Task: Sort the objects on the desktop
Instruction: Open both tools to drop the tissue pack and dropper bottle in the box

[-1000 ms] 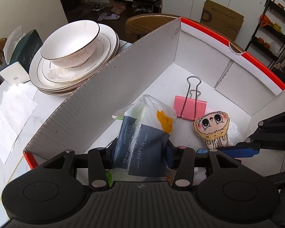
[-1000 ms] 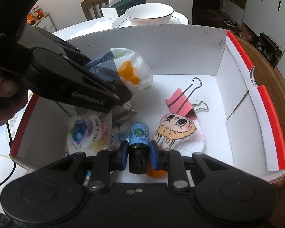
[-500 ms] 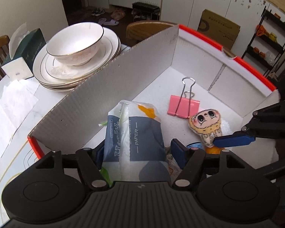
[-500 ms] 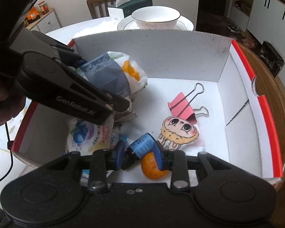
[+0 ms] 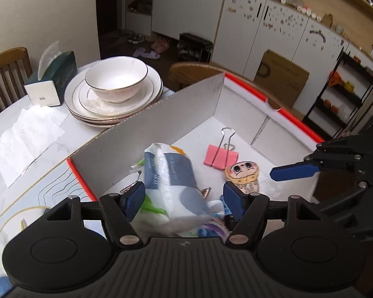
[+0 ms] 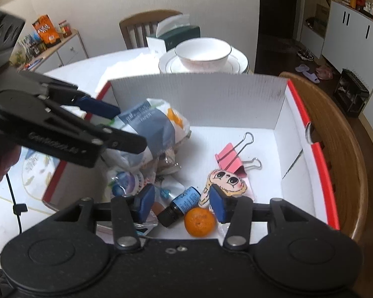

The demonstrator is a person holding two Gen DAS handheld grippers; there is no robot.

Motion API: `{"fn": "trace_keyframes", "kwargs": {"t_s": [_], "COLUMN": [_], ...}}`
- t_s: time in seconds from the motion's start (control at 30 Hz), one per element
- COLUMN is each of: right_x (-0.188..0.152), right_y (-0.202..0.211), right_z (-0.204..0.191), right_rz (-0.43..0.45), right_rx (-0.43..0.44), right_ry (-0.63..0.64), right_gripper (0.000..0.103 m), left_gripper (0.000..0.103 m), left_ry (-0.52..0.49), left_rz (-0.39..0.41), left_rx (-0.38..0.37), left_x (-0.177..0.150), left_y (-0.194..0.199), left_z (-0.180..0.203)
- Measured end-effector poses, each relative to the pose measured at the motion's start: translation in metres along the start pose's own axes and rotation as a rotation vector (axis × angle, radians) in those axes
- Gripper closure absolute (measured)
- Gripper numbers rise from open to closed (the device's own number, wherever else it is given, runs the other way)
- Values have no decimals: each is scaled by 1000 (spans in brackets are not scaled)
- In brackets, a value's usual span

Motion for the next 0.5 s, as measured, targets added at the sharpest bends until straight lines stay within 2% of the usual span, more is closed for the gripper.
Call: {"fn": "trace_keyframes", "kwargs": {"t_s": [0.17,0.33,0.4,0.5], "right_x": [-1,-1,-2,-4], "right_y": [13,23,27,31], "right_z": [-4,-6,-5,-6], "right_rz": [39,71,82,96], "right_rx": [8,9,5,4], "right_ry": [6,3,-2,-7], "right_gripper": [52,50,44,42], "left_gripper": [35,34,34,30], "left_ry": [20,38,48,57], "left_rz": [60,87,94,104], "left_rx": [-2,7,11,19], "left_x": [-7,-15,-18,-21], "left_y": [26,43,49,56], "left_z": [7,14,15,17]}}
Point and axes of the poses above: each gripper's, at about its wrist camera, not at the fingertips, and y roughly against the way its jaws point, z to its right, x to its top, the point moved 7 cm from there along -y, roughly the way its jaws point, and after that the axes turned 2 degrees about -z, right-handed, at the moved point
